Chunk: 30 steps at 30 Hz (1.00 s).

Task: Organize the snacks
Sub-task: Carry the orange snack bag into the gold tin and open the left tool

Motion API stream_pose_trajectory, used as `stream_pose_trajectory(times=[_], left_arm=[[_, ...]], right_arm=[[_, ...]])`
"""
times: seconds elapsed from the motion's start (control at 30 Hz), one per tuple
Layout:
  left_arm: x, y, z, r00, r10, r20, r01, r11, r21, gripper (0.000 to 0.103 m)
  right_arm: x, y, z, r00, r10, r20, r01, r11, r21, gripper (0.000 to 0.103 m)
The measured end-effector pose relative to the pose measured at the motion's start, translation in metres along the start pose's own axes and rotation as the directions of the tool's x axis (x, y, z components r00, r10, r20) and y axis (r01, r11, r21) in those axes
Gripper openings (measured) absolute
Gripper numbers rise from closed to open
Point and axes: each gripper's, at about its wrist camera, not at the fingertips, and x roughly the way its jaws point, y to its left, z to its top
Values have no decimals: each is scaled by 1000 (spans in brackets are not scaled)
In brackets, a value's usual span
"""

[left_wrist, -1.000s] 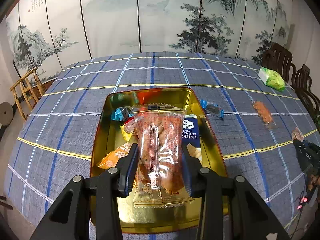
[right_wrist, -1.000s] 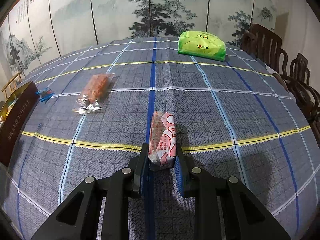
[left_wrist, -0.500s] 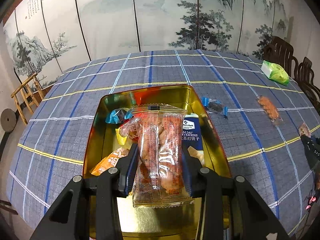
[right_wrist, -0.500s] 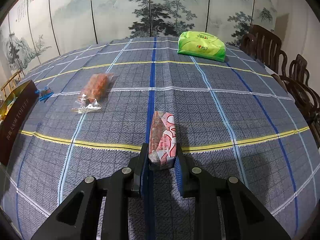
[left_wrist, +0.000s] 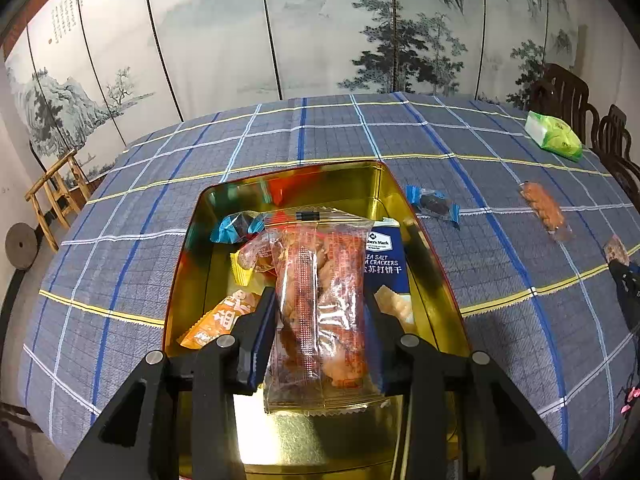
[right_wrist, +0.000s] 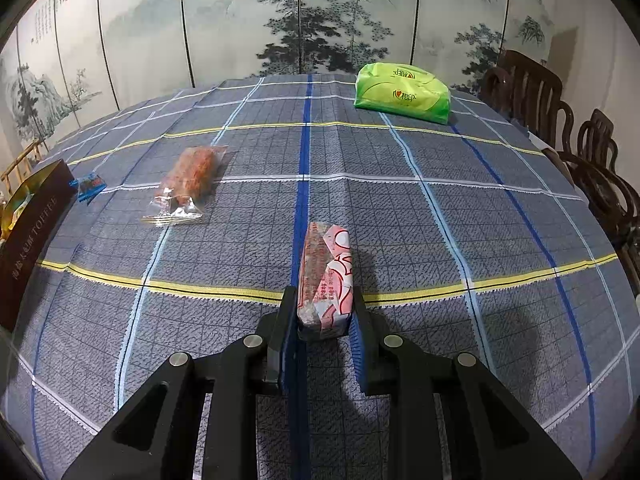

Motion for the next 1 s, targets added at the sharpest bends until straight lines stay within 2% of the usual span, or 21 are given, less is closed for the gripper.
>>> stream_pose_trajectory(times=[0.53, 0.67, 1.0], left_arm=[[-12, -7, 1, 998, 56, 33, -57, 998, 31, 43], [-20, -6, -2, 996, 76, 46, -78, 996, 34, 54], [-35, -10, -7, 993, 102, 66, -105, 993, 55, 63]], right_arm=[[0, 4, 1, 1000, -14, 0, 14, 1000, -1, 25], [0, 0, 3, 1000, -23, -4, 23, 1000, -2, 25], [-15, -2, 18, 998, 69, -7, -69, 997, 17, 24]])
